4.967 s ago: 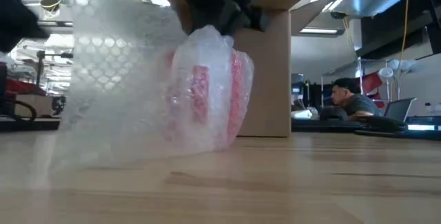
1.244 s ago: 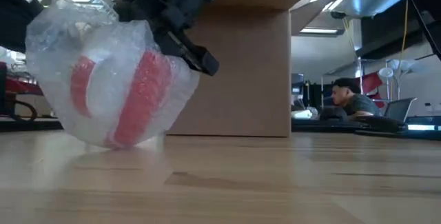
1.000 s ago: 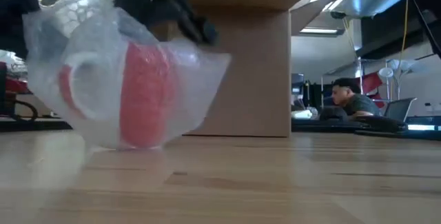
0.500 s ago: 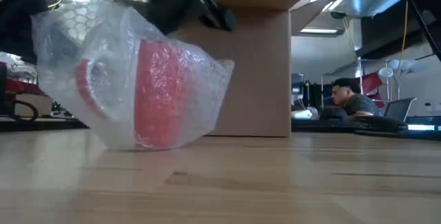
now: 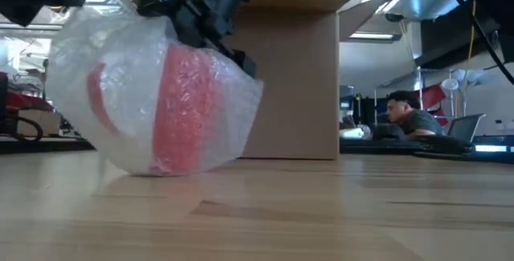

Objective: Wrap mug
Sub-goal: Wrap the red mug using the bubble wrap, then put the wrapped red mug into the box

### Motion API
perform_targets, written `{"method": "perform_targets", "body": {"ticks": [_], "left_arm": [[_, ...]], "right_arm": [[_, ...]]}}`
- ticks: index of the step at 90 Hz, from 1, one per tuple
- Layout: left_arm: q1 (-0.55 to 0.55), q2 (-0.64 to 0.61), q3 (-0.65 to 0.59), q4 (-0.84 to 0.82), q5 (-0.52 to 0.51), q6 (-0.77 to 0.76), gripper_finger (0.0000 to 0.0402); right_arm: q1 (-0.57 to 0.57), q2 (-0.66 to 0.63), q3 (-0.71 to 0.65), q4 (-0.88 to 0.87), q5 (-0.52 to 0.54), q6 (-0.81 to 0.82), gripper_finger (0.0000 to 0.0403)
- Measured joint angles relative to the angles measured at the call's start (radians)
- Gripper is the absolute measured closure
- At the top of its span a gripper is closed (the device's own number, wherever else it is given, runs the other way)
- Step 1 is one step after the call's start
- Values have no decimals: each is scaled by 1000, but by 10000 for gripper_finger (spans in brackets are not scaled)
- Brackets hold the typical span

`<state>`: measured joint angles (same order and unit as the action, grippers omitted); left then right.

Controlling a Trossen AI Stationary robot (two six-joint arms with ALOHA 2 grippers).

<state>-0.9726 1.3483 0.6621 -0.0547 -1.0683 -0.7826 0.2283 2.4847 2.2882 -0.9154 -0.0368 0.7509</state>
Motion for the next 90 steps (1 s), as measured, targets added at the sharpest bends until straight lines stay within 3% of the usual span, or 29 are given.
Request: {"method": "perform_targets", "body": {"ticks": [25,57,90], "left_arm": [[31,2,0,-10,9,6,296],[142,46,0,-4,152,13,296],[183,55,0,35,213,81,296]], "right_arm": [[1,-1,64,-22,-8,32,403],[18,-42,66,-84,30,32,403],[72,-173,68,-326,306,29,403]]}}
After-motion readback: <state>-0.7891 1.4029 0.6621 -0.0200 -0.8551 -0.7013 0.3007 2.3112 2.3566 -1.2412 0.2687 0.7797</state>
